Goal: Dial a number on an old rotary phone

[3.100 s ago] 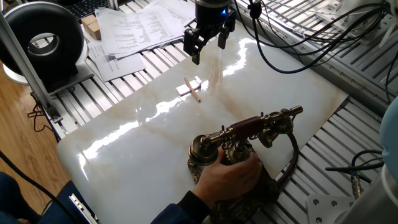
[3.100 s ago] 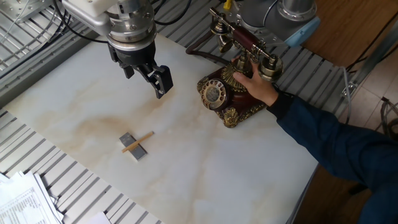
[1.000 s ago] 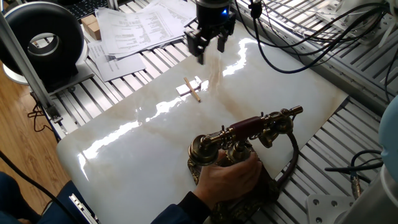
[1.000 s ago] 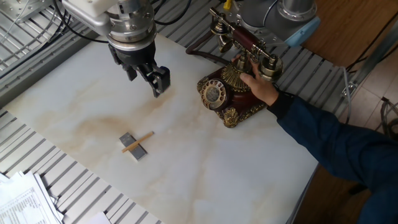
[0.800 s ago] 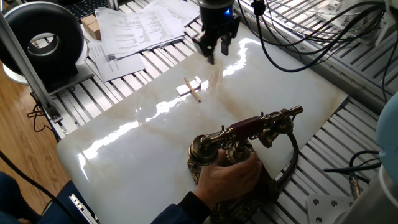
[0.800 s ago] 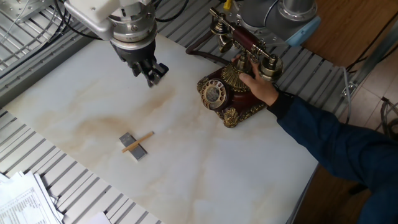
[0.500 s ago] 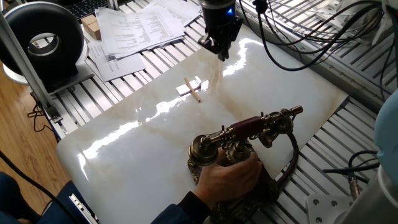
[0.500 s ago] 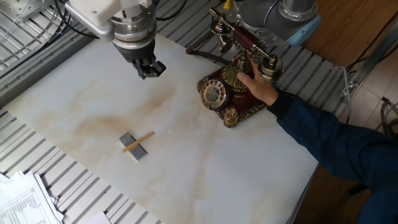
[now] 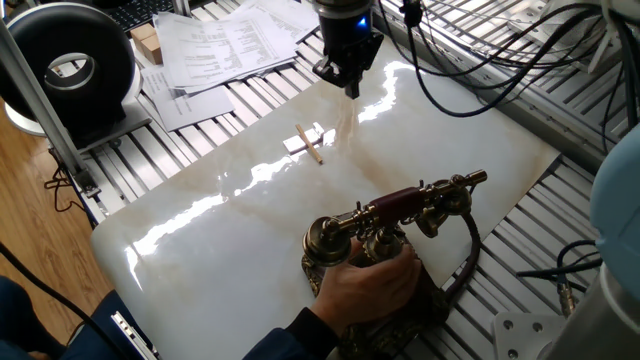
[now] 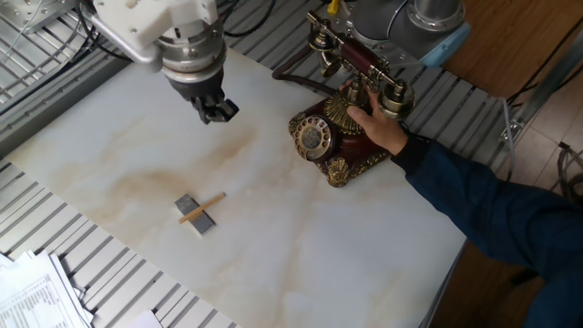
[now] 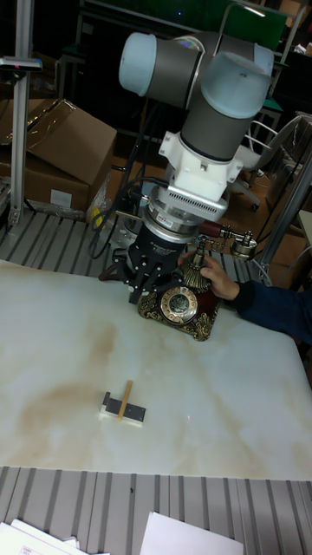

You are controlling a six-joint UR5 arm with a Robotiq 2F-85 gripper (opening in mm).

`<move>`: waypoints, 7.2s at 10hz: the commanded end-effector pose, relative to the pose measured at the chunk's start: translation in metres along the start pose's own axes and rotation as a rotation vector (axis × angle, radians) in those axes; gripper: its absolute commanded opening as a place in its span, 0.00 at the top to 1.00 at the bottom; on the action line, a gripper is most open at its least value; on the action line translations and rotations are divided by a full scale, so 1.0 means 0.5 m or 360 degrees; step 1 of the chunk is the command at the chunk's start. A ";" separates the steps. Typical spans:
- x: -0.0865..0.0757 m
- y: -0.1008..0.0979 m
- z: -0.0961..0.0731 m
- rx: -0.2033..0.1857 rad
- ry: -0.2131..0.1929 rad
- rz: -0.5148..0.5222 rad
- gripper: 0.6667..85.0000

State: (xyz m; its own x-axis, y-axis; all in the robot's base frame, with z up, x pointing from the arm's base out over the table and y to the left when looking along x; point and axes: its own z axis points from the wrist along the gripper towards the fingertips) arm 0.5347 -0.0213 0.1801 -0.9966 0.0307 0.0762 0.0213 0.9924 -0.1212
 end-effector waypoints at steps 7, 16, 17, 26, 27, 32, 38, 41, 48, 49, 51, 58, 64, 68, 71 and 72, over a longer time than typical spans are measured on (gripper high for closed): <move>-0.029 0.043 0.008 0.0012 -0.0090 0.0051 0.99; -0.019 0.072 0.001 -0.0071 -0.0080 0.0042 0.99; -0.026 0.086 0.000 -0.0114 -0.0100 0.0067 0.99; -0.097 0.103 -0.011 -0.0192 -0.0310 0.0266 0.99; -0.093 0.107 -0.011 -0.0202 -0.0295 0.0261 0.99; -0.161 0.051 0.004 -0.0233 -0.0214 0.0194 0.86; -0.245 0.060 0.091 -0.0263 -0.0147 0.0268 0.63; -0.269 0.064 0.143 -0.0226 -0.0175 0.0282 0.63; -0.269 0.071 0.227 -0.0198 -0.0160 0.0257 0.64; -0.267 0.071 0.241 -0.0198 -0.0170 0.0253 0.64; -0.260 0.068 0.263 -0.0168 -0.0178 0.0261 0.64; -0.257 0.086 0.289 -0.0159 -0.0215 0.0292 0.64; -0.272 0.083 0.309 -0.0145 -0.0253 0.0283 0.64; -0.277 0.080 0.315 -0.0139 -0.0264 0.0281 0.64; -0.277 0.081 0.321 -0.0137 -0.0264 0.0288 0.64; -0.277 0.081 0.321 -0.0135 -0.0264 0.0291 0.65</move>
State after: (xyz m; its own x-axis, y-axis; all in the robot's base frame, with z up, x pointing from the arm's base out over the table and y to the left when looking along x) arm 0.6601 -0.0054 0.0066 -0.9772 0.1858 -0.1025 0.1909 0.9807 -0.0427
